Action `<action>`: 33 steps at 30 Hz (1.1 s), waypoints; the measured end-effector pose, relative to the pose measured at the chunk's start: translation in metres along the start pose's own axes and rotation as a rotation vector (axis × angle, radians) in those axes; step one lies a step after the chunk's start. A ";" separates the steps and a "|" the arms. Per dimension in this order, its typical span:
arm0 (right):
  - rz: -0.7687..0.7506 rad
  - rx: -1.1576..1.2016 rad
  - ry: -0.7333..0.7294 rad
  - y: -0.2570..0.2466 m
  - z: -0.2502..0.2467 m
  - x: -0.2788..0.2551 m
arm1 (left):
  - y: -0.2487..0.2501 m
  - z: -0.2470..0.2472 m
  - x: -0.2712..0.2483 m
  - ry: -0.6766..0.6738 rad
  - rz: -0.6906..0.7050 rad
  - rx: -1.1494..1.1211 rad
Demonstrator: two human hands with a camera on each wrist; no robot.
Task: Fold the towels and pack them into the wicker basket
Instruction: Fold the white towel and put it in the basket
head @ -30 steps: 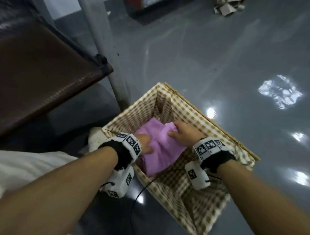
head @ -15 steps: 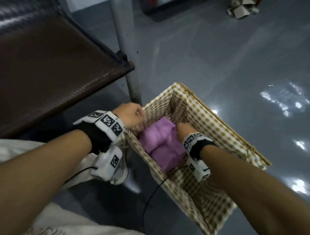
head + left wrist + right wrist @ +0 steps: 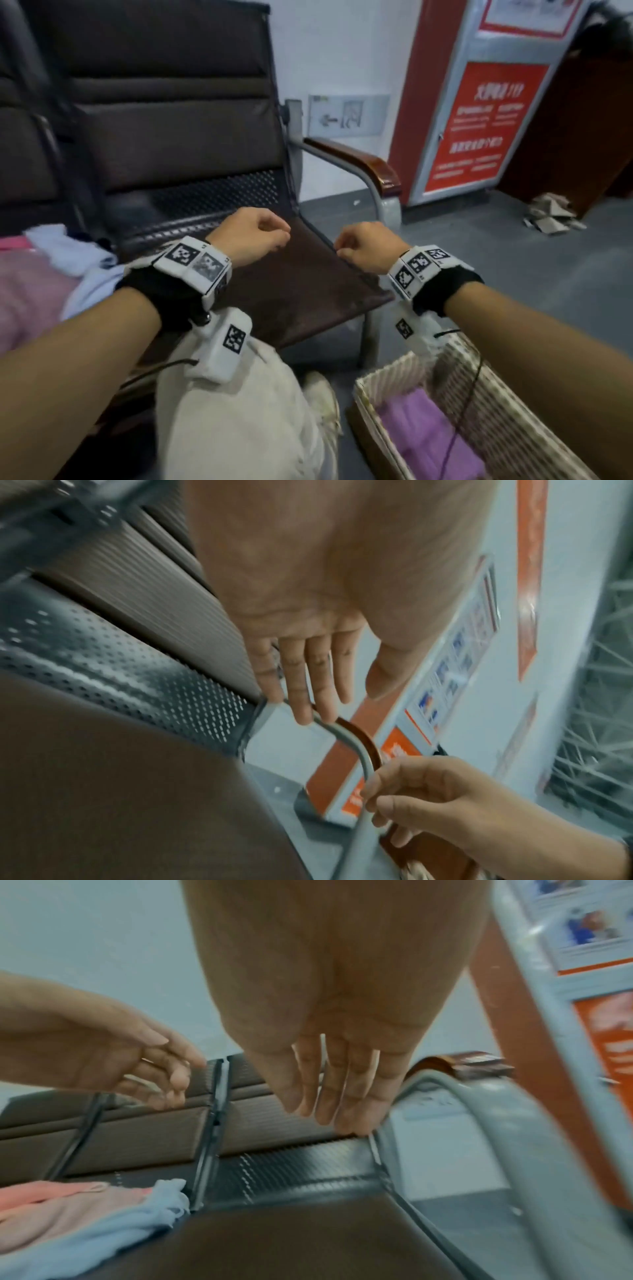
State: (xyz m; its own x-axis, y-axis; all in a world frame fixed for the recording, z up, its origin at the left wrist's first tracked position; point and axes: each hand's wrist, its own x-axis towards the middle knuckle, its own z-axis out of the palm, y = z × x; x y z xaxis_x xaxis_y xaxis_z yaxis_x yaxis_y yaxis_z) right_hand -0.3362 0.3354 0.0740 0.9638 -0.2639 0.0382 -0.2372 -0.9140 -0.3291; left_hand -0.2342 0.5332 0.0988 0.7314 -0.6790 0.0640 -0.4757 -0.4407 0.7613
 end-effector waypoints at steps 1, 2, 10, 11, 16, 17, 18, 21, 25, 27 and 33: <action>-0.048 -0.018 0.004 -0.022 -0.008 0.017 | -0.006 -0.022 -0.003 0.061 -0.015 -0.038; -0.093 -0.037 -0.002 -0.045 -0.013 0.033 | -0.014 -0.044 -0.008 0.114 -0.028 -0.044; -0.395 -0.153 -0.179 -0.214 0.022 0.138 | -0.130 -0.173 -0.061 0.288 -0.165 0.131; -0.417 -0.152 -0.201 -0.227 0.035 0.142 | -0.144 -0.180 -0.065 0.293 -0.178 0.154; -0.571 -0.142 -0.336 -0.285 0.116 0.169 | -0.221 -0.207 -0.086 0.244 -0.349 0.232; -0.579 -0.138 -0.359 -0.292 0.131 0.173 | -0.234 -0.209 -0.089 0.219 -0.383 0.242; -0.586 -0.132 -0.383 -0.298 0.145 0.176 | -0.247 -0.210 -0.092 0.199 -0.415 0.242; -0.637 -0.181 -0.492 -0.310 0.183 0.183 | -0.277 -0.206 -0.098 0.098 -0.478 0.284; -0.631 -0.318 -0.547 -0.306 0.217 0.184 | -0.285 -0.196 -0.096 -0.093 -0.487 0.377; -0.579 -0.336 -0.556 -0.302 0.223 0.185 | -0.282 -0.193 -0.093 -0.129 -0.475 0.407; -0.608 -0.188 -0.408 -0.289 0.192 0.169 | -0.267 -0.179 -0.081 -0.177 -0.463 0.431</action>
State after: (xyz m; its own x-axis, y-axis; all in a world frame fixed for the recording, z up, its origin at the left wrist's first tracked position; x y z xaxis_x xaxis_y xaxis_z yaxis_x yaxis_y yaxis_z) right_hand -0.0811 0.6134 -0.0053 0.8914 0.4051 -0.2031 0.3689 -0.9090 -0.1940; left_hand -0.0793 0.8113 0.0055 0.8334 -0.4326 -0.3439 -0.3109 -0.8815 0.3554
